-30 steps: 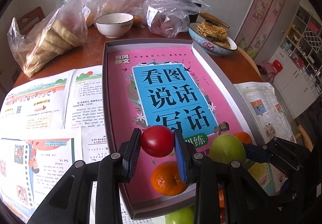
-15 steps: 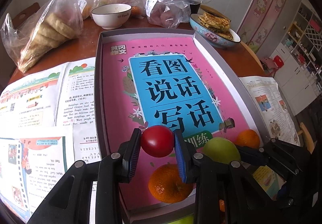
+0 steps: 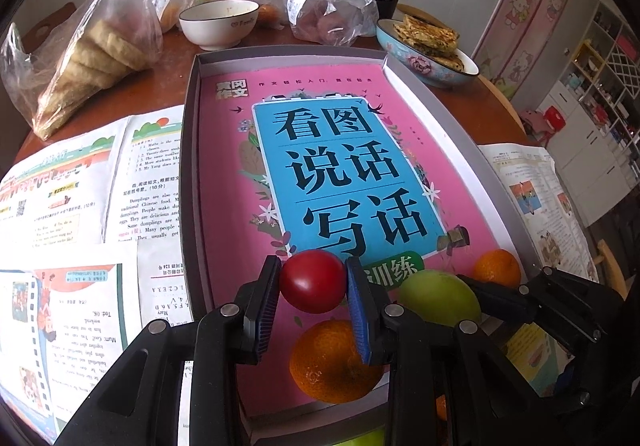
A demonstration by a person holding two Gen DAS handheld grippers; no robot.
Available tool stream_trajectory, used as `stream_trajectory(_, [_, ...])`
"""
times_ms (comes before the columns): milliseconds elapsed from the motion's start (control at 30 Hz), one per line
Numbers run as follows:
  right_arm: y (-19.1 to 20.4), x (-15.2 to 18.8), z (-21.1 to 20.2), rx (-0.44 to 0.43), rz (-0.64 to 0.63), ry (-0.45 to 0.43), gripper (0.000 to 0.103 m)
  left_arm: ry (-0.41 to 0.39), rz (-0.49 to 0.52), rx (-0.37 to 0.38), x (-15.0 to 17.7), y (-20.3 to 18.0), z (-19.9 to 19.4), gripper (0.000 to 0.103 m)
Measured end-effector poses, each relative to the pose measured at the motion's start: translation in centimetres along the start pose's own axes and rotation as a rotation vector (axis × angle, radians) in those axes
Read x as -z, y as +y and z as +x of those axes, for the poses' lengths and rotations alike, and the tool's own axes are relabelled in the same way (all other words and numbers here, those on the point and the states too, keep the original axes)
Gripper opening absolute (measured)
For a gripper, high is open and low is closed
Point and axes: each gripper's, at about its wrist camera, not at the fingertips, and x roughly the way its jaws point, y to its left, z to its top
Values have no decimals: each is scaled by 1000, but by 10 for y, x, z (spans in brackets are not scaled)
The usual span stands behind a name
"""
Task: Organize fruits
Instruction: 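Lower the green apple into the box and open the right tool while the left holds the tomato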
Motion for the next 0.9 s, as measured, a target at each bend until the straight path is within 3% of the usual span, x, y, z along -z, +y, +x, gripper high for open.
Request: stream_trajectory(900, [-1, 3, -10, -15, 15, -14, 43, 10, -18, 14, 1, 2, -2, 34])
